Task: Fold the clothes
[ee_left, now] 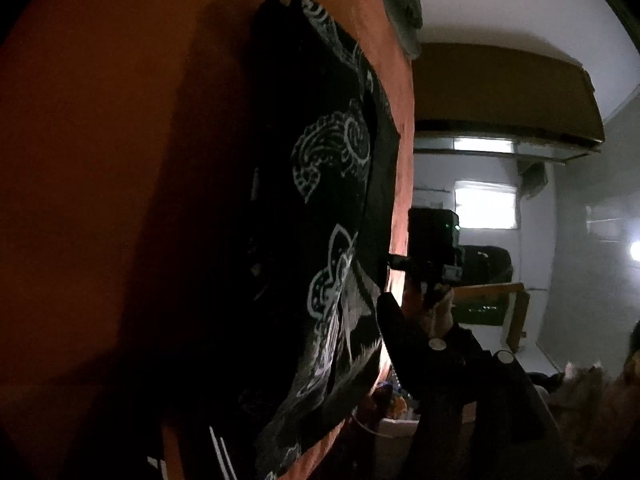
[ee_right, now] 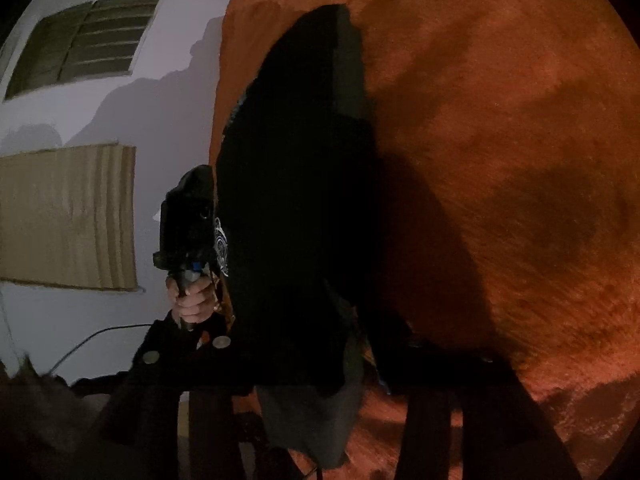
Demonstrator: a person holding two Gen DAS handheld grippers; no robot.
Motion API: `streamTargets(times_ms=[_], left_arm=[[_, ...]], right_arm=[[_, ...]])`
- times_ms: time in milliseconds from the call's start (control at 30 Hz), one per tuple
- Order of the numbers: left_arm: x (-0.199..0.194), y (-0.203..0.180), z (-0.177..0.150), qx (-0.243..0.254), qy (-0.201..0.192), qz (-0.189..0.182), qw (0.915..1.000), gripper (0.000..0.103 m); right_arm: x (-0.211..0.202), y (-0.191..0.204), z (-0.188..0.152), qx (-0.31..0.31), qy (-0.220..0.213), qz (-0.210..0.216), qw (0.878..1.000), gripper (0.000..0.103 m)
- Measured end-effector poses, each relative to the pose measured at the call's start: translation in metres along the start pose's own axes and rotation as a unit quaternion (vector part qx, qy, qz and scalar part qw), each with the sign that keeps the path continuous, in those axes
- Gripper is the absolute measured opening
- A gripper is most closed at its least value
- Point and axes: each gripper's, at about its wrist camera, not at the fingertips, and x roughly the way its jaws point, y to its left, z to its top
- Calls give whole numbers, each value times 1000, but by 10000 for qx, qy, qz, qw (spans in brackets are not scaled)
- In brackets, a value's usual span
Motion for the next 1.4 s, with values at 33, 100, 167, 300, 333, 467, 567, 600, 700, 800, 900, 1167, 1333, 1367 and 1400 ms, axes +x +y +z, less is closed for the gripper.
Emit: streamTargets(times_ms=[33,100,167,300,333,467,567,600,700,800,900,1167,1333,1367,1400], left_arm=[[0,2,2,-52,11,-55,10000,65],[7,4,4,-160,-19,-130,9998,65],[18,-3,5,-50,-118,-3,9999,57],[20,-22,6,476,-196,526,9973,26],[19,-24,7,489,-194,526,9972,27],[17,0,13,-27,-51,402,9992,36],[17,10,14,-256,-89,183,9995,39],[19,10,15,-284,-104,148,9994,40],[25,5,14,-233,-170,121,9995,36],[29,-3,10,-68,-271,178,9995,26],[27,-5,12,13,-317,190,9993,24],[-7,-6,29,252,-416,178,9987,22],[-28,-32,62,228,-424,267,9985,22],[-30,-42,70,240,-407,315,9984,22],[-32,-55,79,273,-393,370,9982,22]], right_arm=[[2,-2,1,56,-23,17,10000,43],[11,2,6,50,-28,67,10000,43],[19,11,11,-24,-35,92,9999,43],[28,30,15,-371,12,-236,9990,14],[28,30,16,-374,15,-260,9990,14],[30,11,19,-9,102,-204,9997,28],[33,6,20,107,84,12,9999,37],[35,7,20,118,76,82,9999,40],[42,12,21,58,152,243,9996,35],[43,18,19,7,107,189,9998,9],[42,24,17,-35,53,129,9999,8],[20,61,29,-218,-196,111,9995,7],[-7,97,57,-293,-352,221,9987,7],[-14,104,62,-306,-383,210,9986,7],[-21,111,68,-307,-415,202,9985,7]])
